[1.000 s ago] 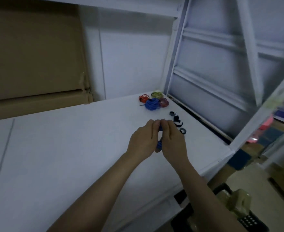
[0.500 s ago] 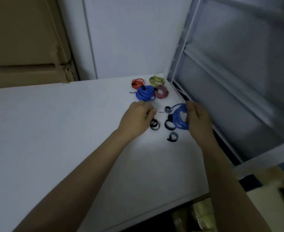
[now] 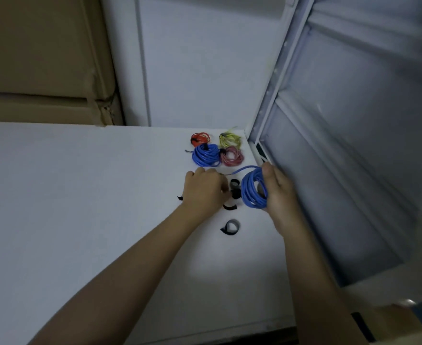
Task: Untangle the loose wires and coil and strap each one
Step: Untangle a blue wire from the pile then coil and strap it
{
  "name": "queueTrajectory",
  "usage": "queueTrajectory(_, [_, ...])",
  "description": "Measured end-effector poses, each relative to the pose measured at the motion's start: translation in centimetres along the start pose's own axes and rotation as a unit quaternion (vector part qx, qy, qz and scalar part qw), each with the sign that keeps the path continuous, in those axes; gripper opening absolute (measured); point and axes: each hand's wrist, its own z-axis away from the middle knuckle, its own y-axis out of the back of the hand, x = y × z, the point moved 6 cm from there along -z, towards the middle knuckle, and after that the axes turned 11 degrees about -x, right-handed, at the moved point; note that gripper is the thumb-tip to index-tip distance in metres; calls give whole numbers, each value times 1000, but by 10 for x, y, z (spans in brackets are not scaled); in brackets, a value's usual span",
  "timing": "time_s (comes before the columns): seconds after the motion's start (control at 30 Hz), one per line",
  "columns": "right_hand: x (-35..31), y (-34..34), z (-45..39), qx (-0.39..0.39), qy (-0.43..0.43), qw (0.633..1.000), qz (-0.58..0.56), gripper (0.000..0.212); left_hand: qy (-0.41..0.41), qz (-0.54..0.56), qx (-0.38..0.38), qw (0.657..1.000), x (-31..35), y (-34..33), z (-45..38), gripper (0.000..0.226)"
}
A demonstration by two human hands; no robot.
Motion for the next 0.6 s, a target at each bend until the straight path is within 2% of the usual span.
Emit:
queueTrajectory(0.1, [-18,-6,1,-55,23,998,-29,32,-12,127,91,988,-15,22,10,17])
queueTrajectory(0.2, [-39,-22,-2,-106,45,993,-10,33,-46,195,119,972,-21,40,17,18])
queueTrajectory(0.33, [-53,-45,-6,-151,64,986,24,48,-103,385,117,910,-29,54,28,7])
queueTrajectory(0.4, [-54,-55,-6,-164,54,985,19,36,-88,468,107,873,-36,57,29,7])
queueTrajectory(0.5, [-52,-67,-5,-182,41,982,14,36,-46,576,56,814,-46,58,26,17])
queueTrajectory(0.6, [-56,-74,-5,-184,50,981,21,32,-18,605,4,796,-50,60,26,20])
